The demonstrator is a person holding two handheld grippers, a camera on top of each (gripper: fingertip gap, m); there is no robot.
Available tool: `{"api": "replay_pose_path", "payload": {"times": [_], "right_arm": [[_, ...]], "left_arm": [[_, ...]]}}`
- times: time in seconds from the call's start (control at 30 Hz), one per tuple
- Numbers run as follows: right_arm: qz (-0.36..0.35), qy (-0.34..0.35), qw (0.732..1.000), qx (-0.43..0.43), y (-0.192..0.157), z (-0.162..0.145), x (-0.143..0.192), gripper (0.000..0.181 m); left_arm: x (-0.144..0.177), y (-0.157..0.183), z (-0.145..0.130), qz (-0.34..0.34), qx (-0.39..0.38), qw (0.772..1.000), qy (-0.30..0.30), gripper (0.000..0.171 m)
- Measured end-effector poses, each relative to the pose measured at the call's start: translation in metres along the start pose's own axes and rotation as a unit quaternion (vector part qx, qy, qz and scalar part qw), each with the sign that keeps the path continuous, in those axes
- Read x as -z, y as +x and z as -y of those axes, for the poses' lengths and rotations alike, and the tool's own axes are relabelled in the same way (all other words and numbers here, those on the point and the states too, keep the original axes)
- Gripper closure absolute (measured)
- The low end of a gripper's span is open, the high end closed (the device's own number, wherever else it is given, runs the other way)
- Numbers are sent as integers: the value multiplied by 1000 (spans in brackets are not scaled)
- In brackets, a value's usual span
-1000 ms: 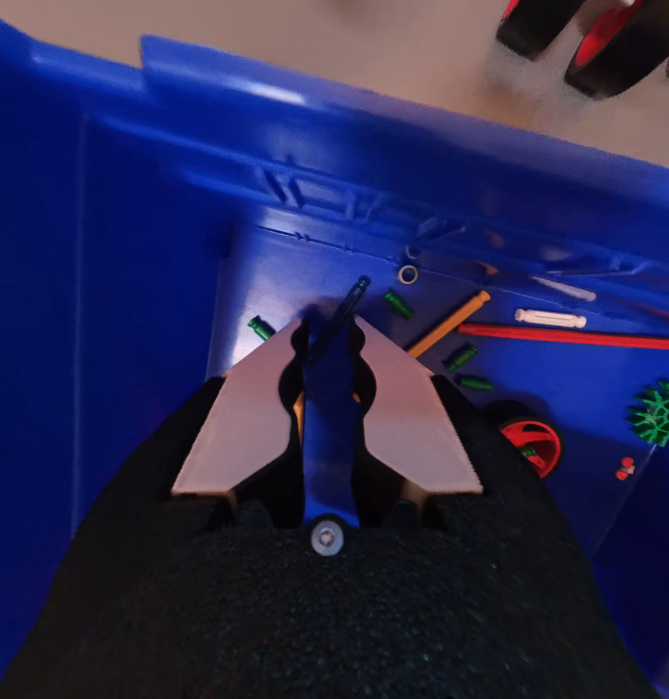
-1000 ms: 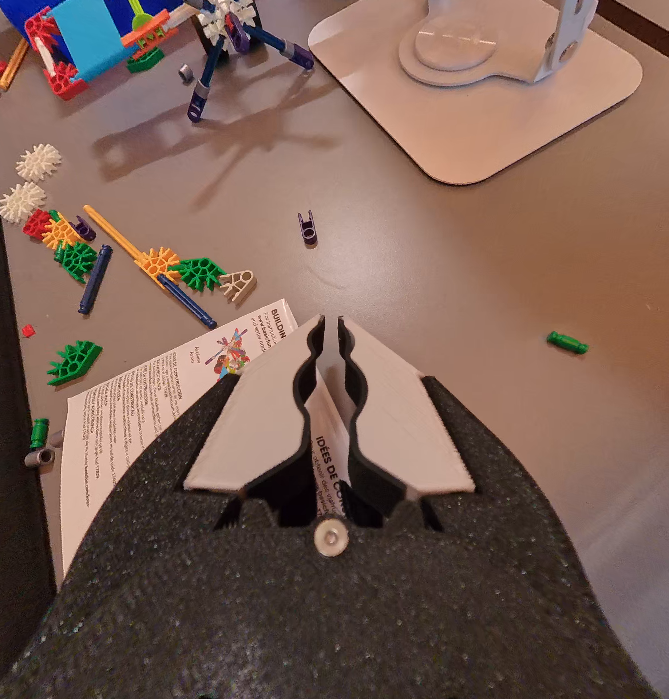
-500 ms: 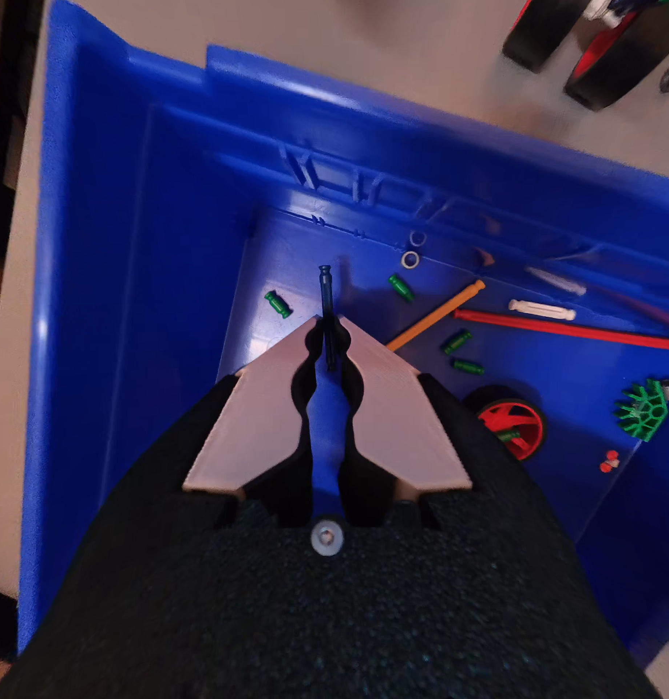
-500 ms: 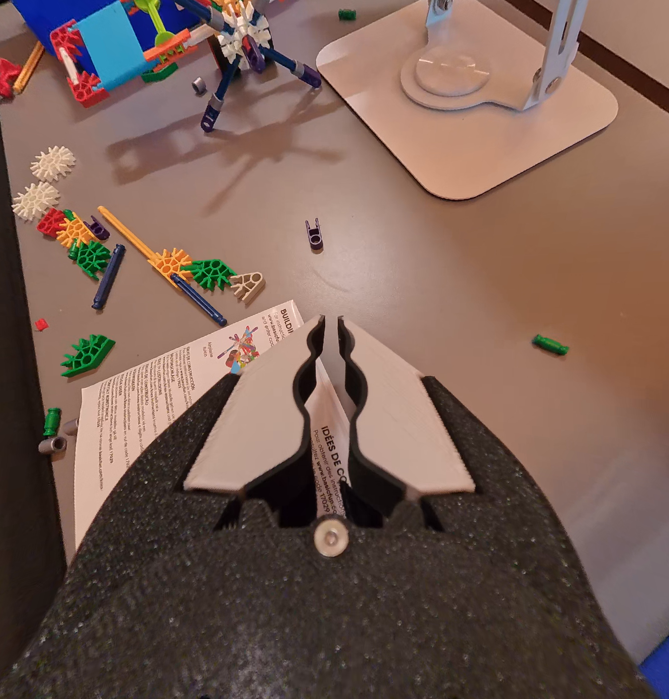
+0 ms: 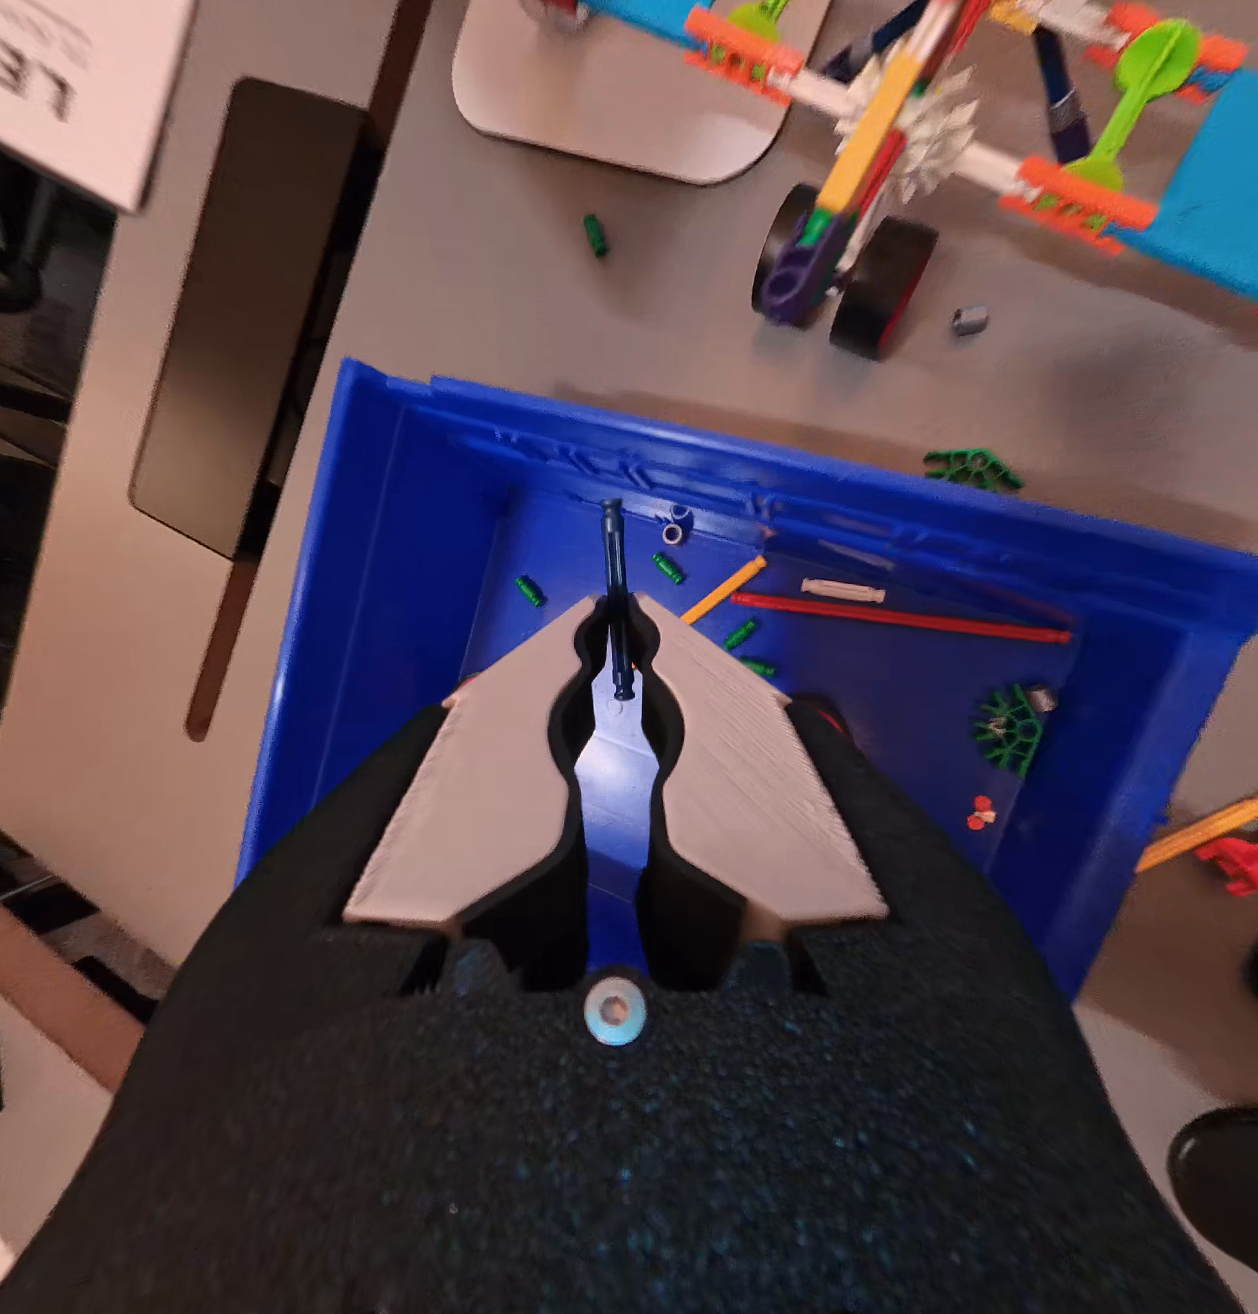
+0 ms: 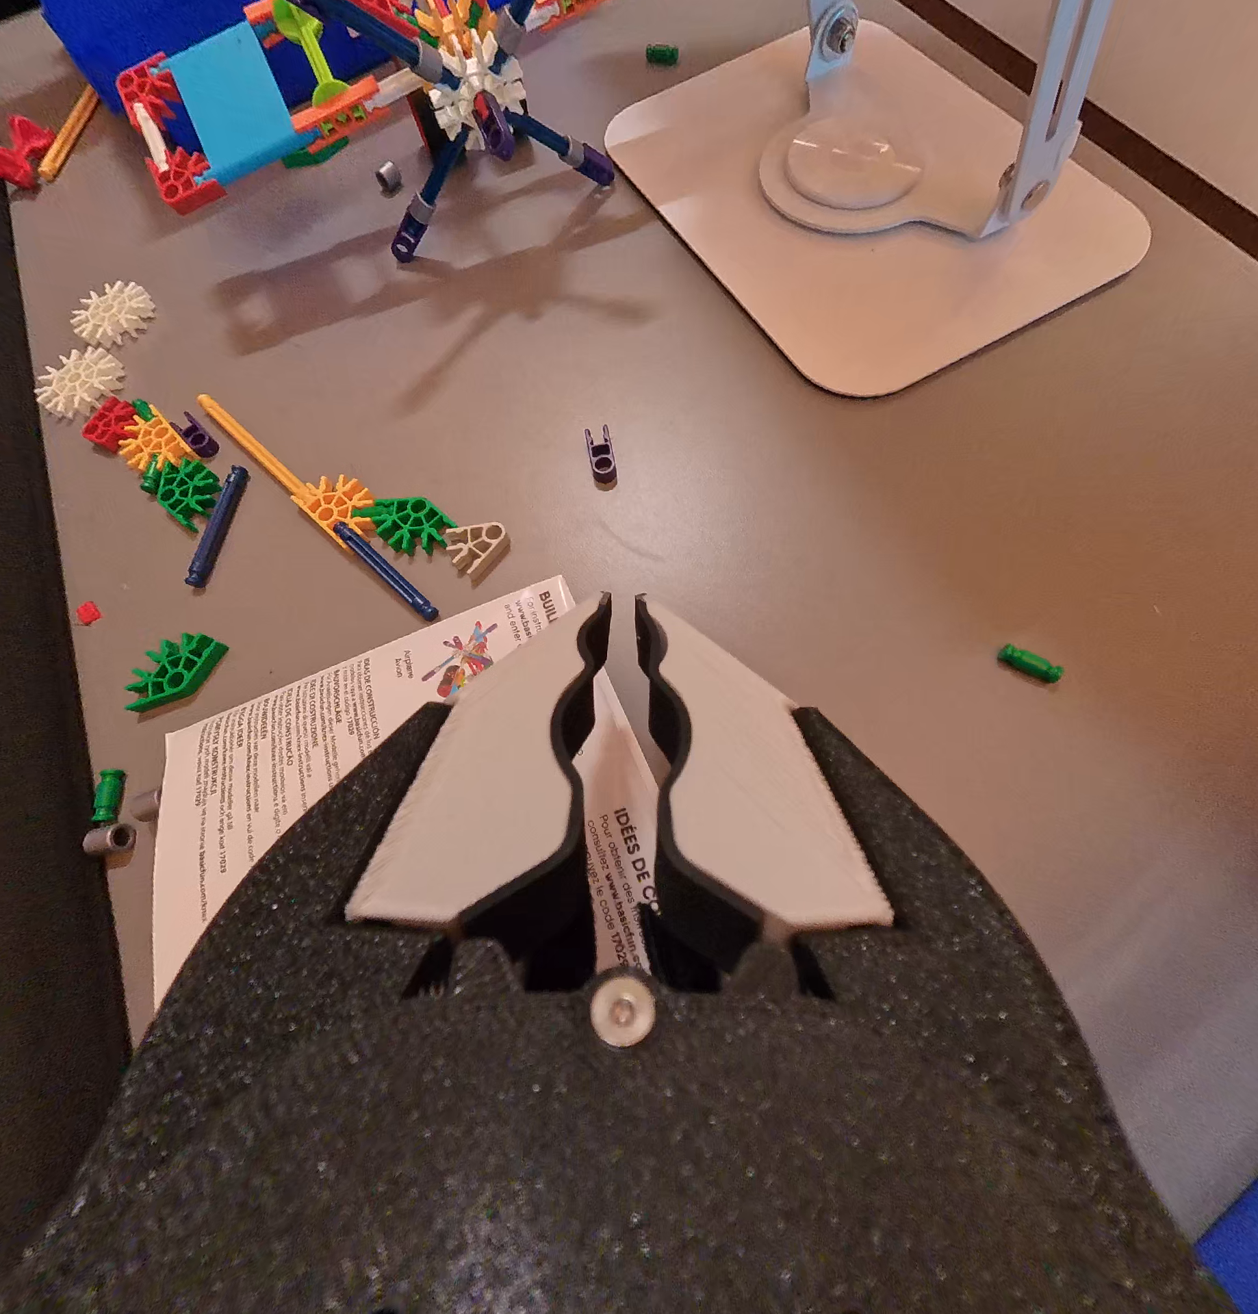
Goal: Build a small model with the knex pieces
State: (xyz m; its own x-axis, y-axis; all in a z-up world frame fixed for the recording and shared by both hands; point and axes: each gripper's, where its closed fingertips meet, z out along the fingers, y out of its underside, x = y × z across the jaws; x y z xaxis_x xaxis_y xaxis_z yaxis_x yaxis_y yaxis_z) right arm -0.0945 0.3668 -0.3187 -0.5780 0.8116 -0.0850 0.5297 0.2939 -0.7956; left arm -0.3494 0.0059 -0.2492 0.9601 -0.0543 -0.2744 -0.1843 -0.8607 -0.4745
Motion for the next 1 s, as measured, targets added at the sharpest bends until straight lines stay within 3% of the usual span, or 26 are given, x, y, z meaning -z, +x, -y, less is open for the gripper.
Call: {"api": "replay_pose_path", "payload": {"times": [0.1, 0.23, 0.4, 0.53, 0.77, 1.0], "right_arm": [[0, 4, 1000, 2, -1, 2, 1, 175], [-6, 9, 1000, 1, 1, 5, 2, 175], [-16, 13, 1000, -4, 3, 7, 4, 175], [-21, 15, 1000, -7, 4, 8, 7, 175], [-25, 23, 999, -7, 5, 11, 12, 174], [-27, 16, 999, -5, 5, 9, 11, 174]], "left_arm": [[26, 11, 26, 29, -7, 999, 28, 167], [46, 65, 96, 26, -39, 995, 89, 167], [3, 169, 172, -20, -58, 993, 103, 167], [-41, 266, 219, -159, -48, 975, 147, 167], [-124, 323, 219, -200, -37, 976, 74, 167], [-149, 328, 219, -200, -19, 978, 64, 167]]}}
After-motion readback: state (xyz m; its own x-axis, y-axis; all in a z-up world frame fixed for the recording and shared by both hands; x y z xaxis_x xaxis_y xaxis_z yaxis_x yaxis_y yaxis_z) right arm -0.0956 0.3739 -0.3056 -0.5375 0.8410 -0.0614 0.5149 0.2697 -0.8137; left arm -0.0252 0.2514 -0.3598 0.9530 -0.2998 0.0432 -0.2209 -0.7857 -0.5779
